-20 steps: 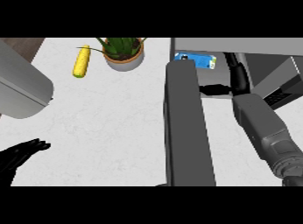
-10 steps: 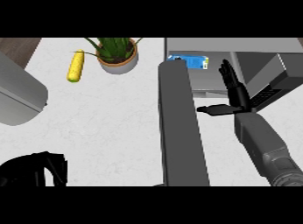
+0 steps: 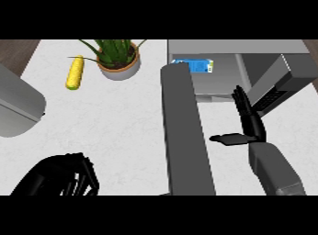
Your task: Pick up the milk, place it into the microwave and close the microwave
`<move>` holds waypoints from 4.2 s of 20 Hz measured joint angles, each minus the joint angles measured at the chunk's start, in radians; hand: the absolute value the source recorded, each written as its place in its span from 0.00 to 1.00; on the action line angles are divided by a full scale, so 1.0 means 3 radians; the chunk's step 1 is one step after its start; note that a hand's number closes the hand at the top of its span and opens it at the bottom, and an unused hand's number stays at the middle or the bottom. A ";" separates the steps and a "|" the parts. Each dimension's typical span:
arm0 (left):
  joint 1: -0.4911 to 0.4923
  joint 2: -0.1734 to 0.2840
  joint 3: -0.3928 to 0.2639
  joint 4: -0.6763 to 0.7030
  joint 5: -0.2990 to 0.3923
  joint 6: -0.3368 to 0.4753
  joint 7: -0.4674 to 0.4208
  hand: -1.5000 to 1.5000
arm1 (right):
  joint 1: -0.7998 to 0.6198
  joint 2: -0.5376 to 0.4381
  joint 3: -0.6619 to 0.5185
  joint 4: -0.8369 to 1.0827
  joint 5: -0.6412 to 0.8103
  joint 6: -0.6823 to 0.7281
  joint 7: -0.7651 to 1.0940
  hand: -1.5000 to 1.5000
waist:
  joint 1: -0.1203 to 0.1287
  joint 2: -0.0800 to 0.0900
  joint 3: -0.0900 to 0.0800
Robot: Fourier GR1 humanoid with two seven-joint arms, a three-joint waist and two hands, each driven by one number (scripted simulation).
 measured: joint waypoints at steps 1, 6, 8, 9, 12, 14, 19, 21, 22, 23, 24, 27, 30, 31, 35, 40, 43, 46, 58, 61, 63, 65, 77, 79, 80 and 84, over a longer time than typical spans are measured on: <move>-0.0027 0.0000 -0.0071 0.0025 -0.0055 0.0031 -0.0002 1.00 | 0.0086 -0.0004 0.0018 -0.0087 -0.0014 0.0018 0.0003 0.00 | -0.0009 -0.0003 0.0000; -0.0335 -0.0001 -0.0484 0.0317 -0.0345 0.0413 -0.0073 1.00 | 0.0564 -0.0052 0.0096 -0.0498 -0.0084 0.0158 0.0036 0.00 | -0.0059 -0.0011 -0.0003; -0.0527 -0.0001 -0.0568 0.0473 -0.0436 0.0479 -0.0087 1.00 | 0.0754 -0.0094 0.0127 -0.0704 -0.0121 0.0230 0.0058 0.00 | -0.0075 -0.0011 -0.0004; -0.0611 -0.0001 -0.0611 0.0607 -0.0509 0.0488 -0.0162 1.00 | 0.0829 -0.0109 0.0141 -0.0799 -0.0137 0.0254 0.0071 0.00 | -0.0079 -0.0010 -0.0004; -0.0789 -0.0001 -0.0777 0.0957 -0.0625 0.0579 -0.0302 1.00 | 0.1156 -0.0152 0.0200 -0.1121 -0.0191 0.0339 0.0105 0.00 | -0.0084 -0.0006 -0.0005; -0.0975 -0.0002 -0.0878 0.1218 -0.0695 0.0647 -0.0327 1.00 | 0.1344 -0.0141 0.0241 -0.1351 -0.0232 0.0367 0.0127 0.00 | -0.0092 -0.0003 -0.0005; -0.1273 0.0002 -0.1215 0.1889 -0.0833 0.0955 -0.0567 1.00 | 0.1714 -0.0262 0.0324 -0.1949 -0.0337 0.0504 0.0256 0.00 | -0.0106 0.0000 -0.0006; -0.1377 0.0007 -0.1344 0.2187 -0.0850 0.1160 -0.0699 1.00 | 0.1891 -0.0301 0.0373 -0.2199 -0.0355 0.0533 0.0267 0.00 | -0.0120 0.0001 -0.0007; -0.1448 0.0008 -0.1444 0.2318 -0.0840 0.1288 -0.0738 1.00 | 0.1933 -0.0340 0.0379 -0.2305 -0.0388 0.0567 0.0294 0.00 | -0.0125 0.0004 -0.0006; -0.1525 0.0009 -0.1531 0.2469 -0.0822 0.1425 -0.0797 1.00 | 0.1993 -0.0358 0.0405 -0.2385 -0.0409 0.0602 0.0305 0.00 | -0.0133 0.0007 -0.0007; -0.1596 0.0010 -0.1600 0.2610 -0.0807 0.1544 -0.0873 1.00 | 0.2040 -0.0376 0.0425 -0.2494 -0.0448 0.0644 0.0336 0.00 | -0.0141 0.0009 -0.0007; -0.1749 0.0010 -0.1794 0.2992 -0.0671 0.1914 -0.1174 1.00 | 0.2139 -0.0408 0.0487 -0.2789 -0.0580 0.0767 0.0449 0.00 | -0.0167 0.0018 -0.0009; -0.1948 0.0009 -0.1953 0.3269 -0.0406 0.2192 -0.1404 1.00 | 0.2184 -0.0457 0.0517 -0.3049 -0.0761 0.0901 0.0581 0.00 | -0.0213 0.0029 -0.0011; -0.1991 0.0012 -0.2026 0.3334 -0.0310 0.2285 -0.1469 1.00 | 0.2215 -0.0464 0.0530 -0.3156 -0.0820 0.0935 0.0642 0.00 | -0.0230 0.0031 -0.0012; -0.2194 0.0013 -0.2256 0.3613 0.0055 0.2566 -0.1628 1.00 | 0.2290 -0.0528 0.0588 -0.3512 -0.1003 0.1058 0.0831 0.00 | -0.0306 0.0046 -0.0015; -0.2449 0.0023 -0.2495 0.3810 0.0469 0.2732 -0.1604 1.00 | 0.2378 -0.0605 0.0664 -0.3935 -0.1199 0.1180 0.1044 0.00 | -0.0424 0.0065 -0.0018; -0.2551 0.0020 -0.2568 0.3856 0.0687 0.2837 -0.1708 1.00 | 0.2397 -0.0643 0.0707 -0.4109 -0.1306 0.1248 0.1161 0.00 | -0.0482 0.0082 -0.0021; -0.2667 0.0023 -0.2611 0.3833 0.0923 0.2940 -0.1723 1.00 | 0.2391 -0.0687 0.0760 -0.4263 -0.1405 0.1324 0.1275 0.00 | -0.0550 0.0096 -0.0023; -0.3073 -0.0002 -0.2525 0.3879 0.1633 0.3694 -0.1872 0.00 | 0.2235 -0.0988 0.0691 -0.4587 -0.1624 0.1474 0.1545 0.00 | -0.0753 0.0147 -0.0023; -0.3204 0.0000 -0.2497 0.3953 0.1783 0.3804 -0.1853 0.00 | 0.2164 -0.1057 0.0637 -0.4631 -0.1695 0.1498 0.1589 0.00 | -0.0807 0.0167 -0.0021; -0.3305 -0.0002 -0.2476 0.4012 0.1873 0.3884 -0.1810 0.00 | 0.2094 -0.1124 0.0588 -0.4666 -0.1687 0.1488 0.1605 0.00 | -0.0847 0.0178 -0.0019; -0.3359 -0.0002 -0.2460 0.4067 0.1951 0.3950 -0.1791 0.00 | 0.2006 -0.1247 0.0466 -0.4736 -0.1563 0.1406 0.1584 1.00 | -0.0895 0.0183 -0.0021; -0.3394 -0.0004 -0.2473 0.3957 0.2402 0.4156 -0.1983 0.00 | 0.1623 -0.1641 0.0160 -0.4839 -0.1113 0.1142 0.1532 1.00 | -0.0920 0.0262 -0.0019; -0.3407 -0.0004 -0.2481 0.3955 0.2466 0.4166 -0.2008 0.00 | 0.1580 -0.1661 0.0149 -0.4833 -0.1086 0.1120 0.1534 1.00 | -0.0916 0.0270 -0.0017; -0.3410 -0.0003 -0.2484 0.3950 0.2494 0.4176 -0.2027 0.00 | 0.1568 -0.1664 0.0152 -0.4824 -0.1068 0.1111 0.1533 1.00 | -0.0916 0.0275 -0.0015; -0.3435 -0.0004 -0.2507 0.3966 0.2563 0.4174 -0.2118 0.00 | 0.1493 -0.1692 0.0136 -0.4781 -0.1032 0.1084 0.1529 1.00 | -0.0900 0.0296 -0.0009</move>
